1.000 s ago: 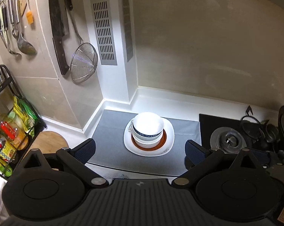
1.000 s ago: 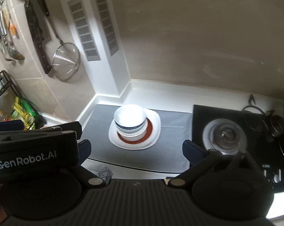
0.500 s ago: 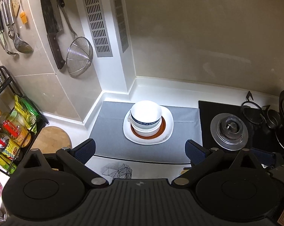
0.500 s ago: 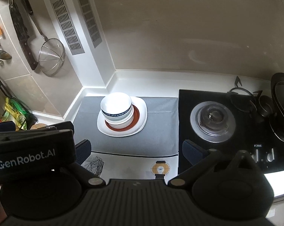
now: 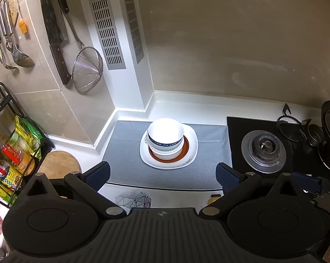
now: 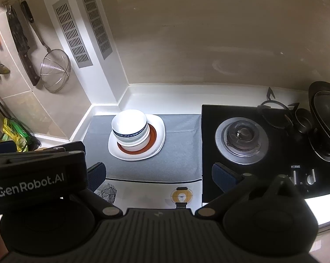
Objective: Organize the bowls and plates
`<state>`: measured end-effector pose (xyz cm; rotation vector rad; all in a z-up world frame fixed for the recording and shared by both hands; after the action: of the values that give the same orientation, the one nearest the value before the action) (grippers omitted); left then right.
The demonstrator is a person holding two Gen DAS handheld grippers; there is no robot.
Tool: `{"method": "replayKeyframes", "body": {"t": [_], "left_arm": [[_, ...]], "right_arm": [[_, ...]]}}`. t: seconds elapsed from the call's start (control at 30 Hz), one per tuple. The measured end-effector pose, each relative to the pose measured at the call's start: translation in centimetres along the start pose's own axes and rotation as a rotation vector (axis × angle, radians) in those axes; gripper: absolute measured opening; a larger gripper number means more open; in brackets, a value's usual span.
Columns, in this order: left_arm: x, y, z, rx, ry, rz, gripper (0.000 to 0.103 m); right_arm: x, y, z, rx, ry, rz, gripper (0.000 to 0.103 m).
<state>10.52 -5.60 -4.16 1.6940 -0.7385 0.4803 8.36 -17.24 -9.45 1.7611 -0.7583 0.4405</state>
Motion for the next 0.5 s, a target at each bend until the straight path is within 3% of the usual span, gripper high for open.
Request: {"method": "replayKeyframes", "body": {"t": [0.5], "left_arm": [[0.2,-1.2,0.2,-0.022,-0.021,-0.018,0.103]], "right_arm": [[0.3,-1.0,0.6,-0.013,-0.013,-0.018,0.103]]}}
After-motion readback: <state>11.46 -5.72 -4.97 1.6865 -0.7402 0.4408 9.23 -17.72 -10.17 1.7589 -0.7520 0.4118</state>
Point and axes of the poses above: each gripper's, at about its wrist camera, not at the fingertips, and y roughly against the way its jaws point, z to its right, x to its top, the point moved 4 cm from there along -y, roughly the way its jaws point, and after that the axes turned 9 degrees about x, right-handed, at the moved point
